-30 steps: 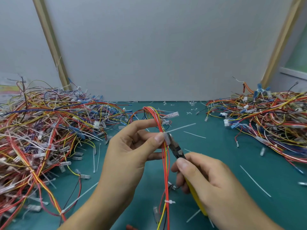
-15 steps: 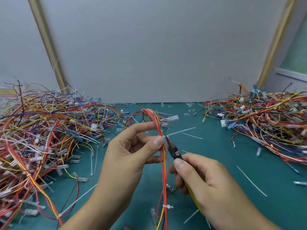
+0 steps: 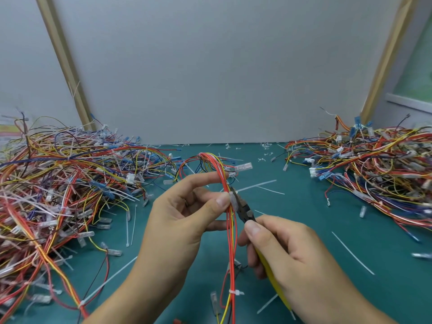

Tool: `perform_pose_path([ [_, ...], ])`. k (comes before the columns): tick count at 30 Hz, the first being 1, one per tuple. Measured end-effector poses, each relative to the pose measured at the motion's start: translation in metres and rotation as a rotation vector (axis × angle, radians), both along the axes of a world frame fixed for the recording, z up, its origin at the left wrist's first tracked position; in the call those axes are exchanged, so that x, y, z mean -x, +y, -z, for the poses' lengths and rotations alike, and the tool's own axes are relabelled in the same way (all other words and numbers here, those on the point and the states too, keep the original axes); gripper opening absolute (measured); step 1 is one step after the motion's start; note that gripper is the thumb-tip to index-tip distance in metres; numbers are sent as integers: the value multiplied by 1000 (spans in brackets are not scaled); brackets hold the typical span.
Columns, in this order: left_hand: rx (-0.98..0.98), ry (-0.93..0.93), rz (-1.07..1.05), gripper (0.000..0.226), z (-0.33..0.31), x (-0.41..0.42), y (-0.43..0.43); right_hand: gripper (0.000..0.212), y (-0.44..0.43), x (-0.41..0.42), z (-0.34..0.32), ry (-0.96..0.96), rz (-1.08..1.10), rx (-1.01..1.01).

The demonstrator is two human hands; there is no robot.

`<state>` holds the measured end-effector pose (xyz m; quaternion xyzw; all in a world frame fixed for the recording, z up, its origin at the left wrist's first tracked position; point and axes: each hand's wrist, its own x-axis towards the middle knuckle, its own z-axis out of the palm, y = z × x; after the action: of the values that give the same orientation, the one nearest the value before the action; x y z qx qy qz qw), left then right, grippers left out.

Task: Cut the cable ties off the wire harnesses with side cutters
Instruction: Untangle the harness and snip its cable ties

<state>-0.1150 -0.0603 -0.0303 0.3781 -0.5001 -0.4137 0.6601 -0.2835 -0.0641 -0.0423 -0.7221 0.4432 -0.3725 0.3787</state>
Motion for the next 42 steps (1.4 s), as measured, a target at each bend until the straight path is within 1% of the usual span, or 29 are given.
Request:
perform_pose_path([
  [4, -2, 21, 21, 26, 1, -1, 0, 49, 0, 0, 0, -21, -20, 4],
  [9, -11, 33, 29, 28, 2, -2, -1, 39, 0, 0, -1, -30, -22, -13],
  [15, 1, 26, 38, 27, 3, -2, -2, 40, 1, -1, -2, -57, -31, -10],
  [20, 8, 18, 37, 27, 4, -2, -2, 47, 0, -1, 0, -72, -41, -10],
  [23, 18, 3, 36, 28, 5, -2, -2, 46, -1, 0, 0, -78, -43, -31],
  [27, 20, 3, 39, 30, 5, -1, -2, 51, -1, 1, 0, -79, -50, -45],
  [34, 16, 17, 8, 25, 3, -3, -3, 43, -2, 2, -2, -136, -38, -63],
  [36, 19, -8, 10, 24, 4, -2, -2, 42, -3, 1, -3, -182, -18, -75],
  [39, 35, -113, -11, 23, 5, 1, -2, 37, -6, 0, -4, -297, 23, -90],
  [41, 61, -211, -38, 23, 6, 3, -1, 33, -9, 1, -4, -329, 87, -21],
  [42, 81, -288, -61, 22, 7, 4, 0, 28, -10, 3, -5, -348, 119, 23],
])
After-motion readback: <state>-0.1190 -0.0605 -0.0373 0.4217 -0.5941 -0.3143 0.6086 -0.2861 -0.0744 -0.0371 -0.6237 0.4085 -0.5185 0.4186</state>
